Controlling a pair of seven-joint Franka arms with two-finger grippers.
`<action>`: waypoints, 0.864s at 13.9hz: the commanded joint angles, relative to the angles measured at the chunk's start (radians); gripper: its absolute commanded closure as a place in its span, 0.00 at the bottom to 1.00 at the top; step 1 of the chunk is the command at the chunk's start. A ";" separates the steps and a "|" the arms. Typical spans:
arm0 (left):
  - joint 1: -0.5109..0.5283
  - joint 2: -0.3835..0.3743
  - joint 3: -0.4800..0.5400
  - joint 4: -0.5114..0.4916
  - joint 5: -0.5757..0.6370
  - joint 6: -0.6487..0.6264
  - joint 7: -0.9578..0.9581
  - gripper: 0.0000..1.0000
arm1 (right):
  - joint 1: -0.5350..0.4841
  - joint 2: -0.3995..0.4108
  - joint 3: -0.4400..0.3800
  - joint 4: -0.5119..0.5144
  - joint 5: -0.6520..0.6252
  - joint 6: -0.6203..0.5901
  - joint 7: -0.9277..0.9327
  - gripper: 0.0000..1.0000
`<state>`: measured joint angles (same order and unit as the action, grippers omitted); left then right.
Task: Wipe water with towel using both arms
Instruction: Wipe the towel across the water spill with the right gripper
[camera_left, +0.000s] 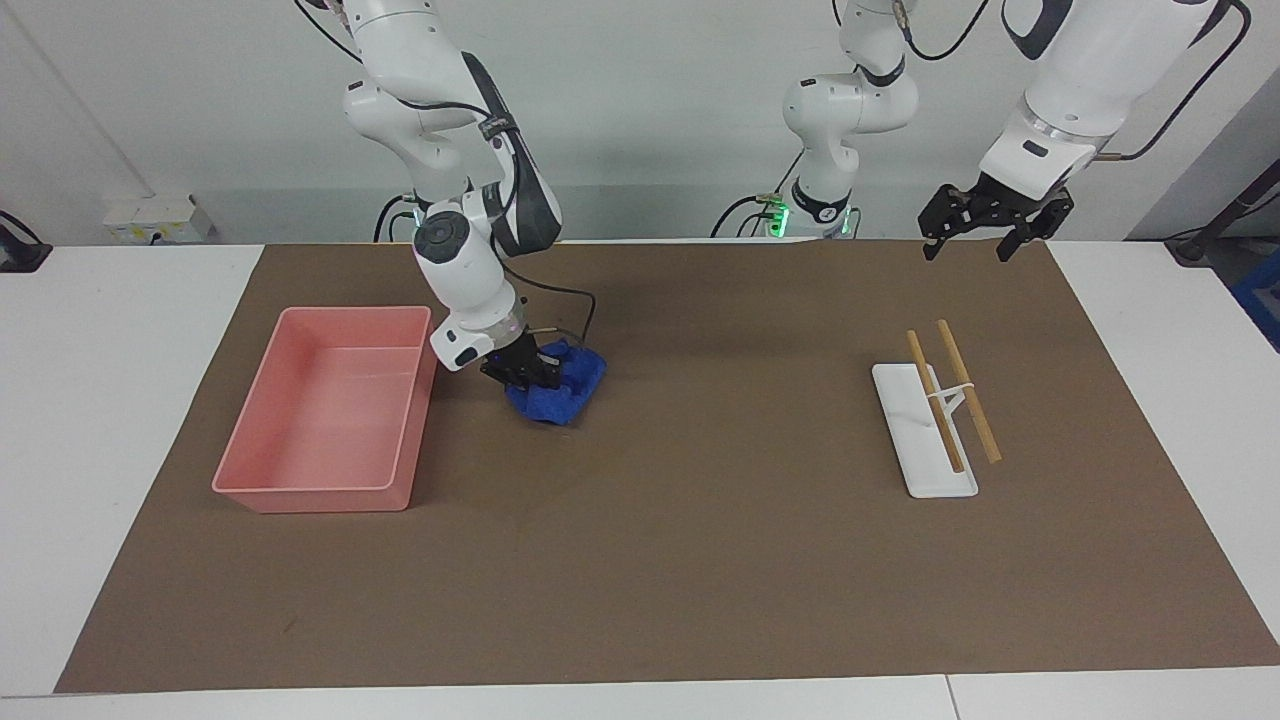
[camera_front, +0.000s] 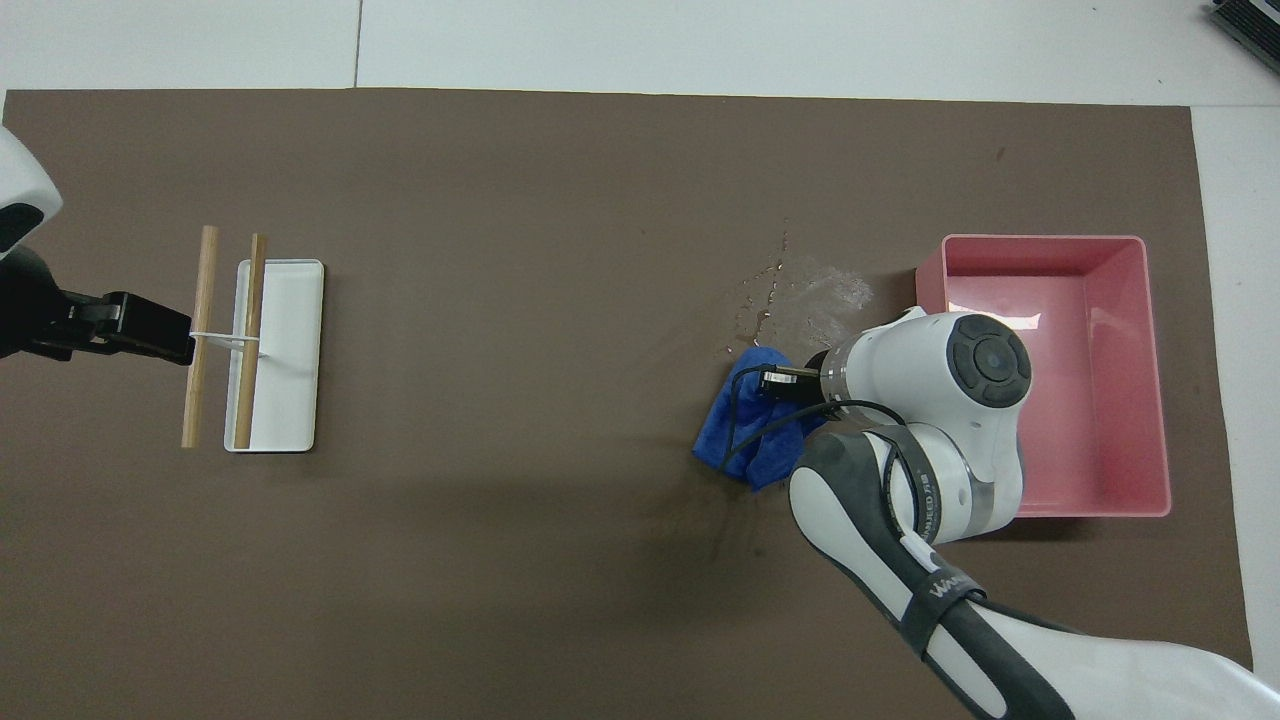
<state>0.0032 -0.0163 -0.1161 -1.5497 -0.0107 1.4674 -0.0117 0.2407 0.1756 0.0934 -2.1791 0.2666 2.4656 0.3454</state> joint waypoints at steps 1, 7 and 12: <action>-0.037 -0.013 0.022 -0.004 0.021 0.011 0.010 0.00 | -0.024 0.025 0.006 0.027 0.006 0.050 -0.028 1.00; -0.015 -0.016 0.015 -0.015 0.025 0.010 0.019 0.00 | -0.052 0.108 0.005 0.119 0.002 0.108 -0.037 1.00; -0.028 -0.022 0.016 -0.026 0.025 -0.002 0.009 0.00 | -0.057 0.145 0.003 0.121 -0.018 0.133 -0.086 1.00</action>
<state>-0.0186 -0.0168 -0.1024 -1.5522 -0.0058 1.4664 -0.0068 0.1993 0.2985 0.0906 -2.0673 0.2608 2.5813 0.2903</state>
